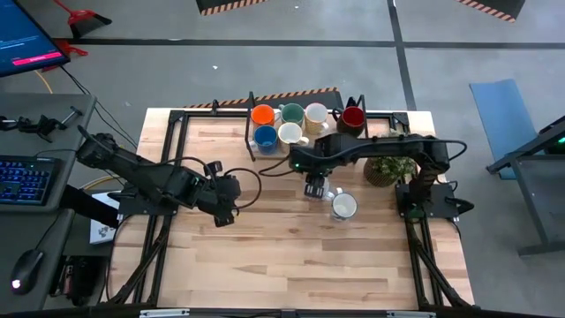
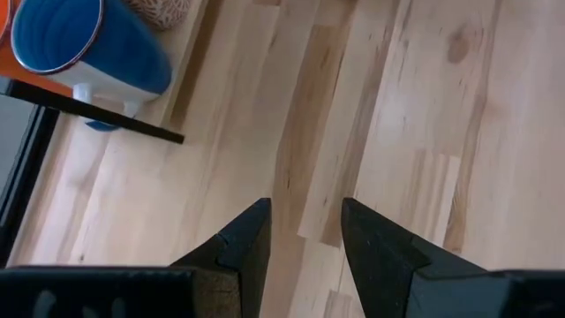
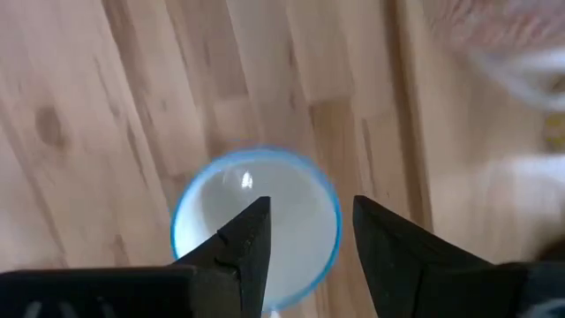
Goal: Place coffee mugs
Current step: Put the red patterned mug on the shelf
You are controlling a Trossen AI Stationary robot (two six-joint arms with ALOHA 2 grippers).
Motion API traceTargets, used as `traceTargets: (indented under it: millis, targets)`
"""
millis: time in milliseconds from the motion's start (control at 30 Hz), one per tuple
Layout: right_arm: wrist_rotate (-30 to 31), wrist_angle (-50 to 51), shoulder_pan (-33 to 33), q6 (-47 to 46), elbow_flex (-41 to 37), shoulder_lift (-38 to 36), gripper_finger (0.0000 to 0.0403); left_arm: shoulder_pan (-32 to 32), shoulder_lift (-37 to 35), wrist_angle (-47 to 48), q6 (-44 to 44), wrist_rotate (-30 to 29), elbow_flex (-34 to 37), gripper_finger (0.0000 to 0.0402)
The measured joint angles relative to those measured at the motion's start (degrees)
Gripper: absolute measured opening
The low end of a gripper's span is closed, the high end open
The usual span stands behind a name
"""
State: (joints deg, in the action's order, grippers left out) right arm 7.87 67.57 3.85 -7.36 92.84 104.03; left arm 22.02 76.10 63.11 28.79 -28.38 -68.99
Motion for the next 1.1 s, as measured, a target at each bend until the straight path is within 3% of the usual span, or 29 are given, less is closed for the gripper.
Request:
traceTargets:
  millis: [200, 467, 667, 900, 1100]
  targets:
    - [-1.58, 5.20, 2.41, 2.75, 0.00, 0.35, 0.0140, 0.00, 0.06, -0.09, -0.54, -0.04, -0.04, 0.0129]
    - [-5.48, 4.44, 5.29, 6.10, 0.00, 0.35, 0.0140, 0.00, 0.08, -0.19, -0.40, -0.46, -0.04, 0.0129]
    - [-7.62, 1.45, 5.65, 7.39, -4.71, 0.33, 0.0140, 0.00, 0.08, -0.21, 0.31, -0.48, -0.04, 0.0129]
    - [-5.02, -2.44, 5.52, 6.14, -10.31, 0.33, 0.0140, 0.00, 0.08, -0.21, 0.99, -0.48, -0.04, 0.0129]
    - [-8.76, -9.73, 5.37, 5.65, -14.62, 0.33, 0.0140, 0.00, 0.08, -0.22, 1.12, -0.48, -0.04, 0.0129]
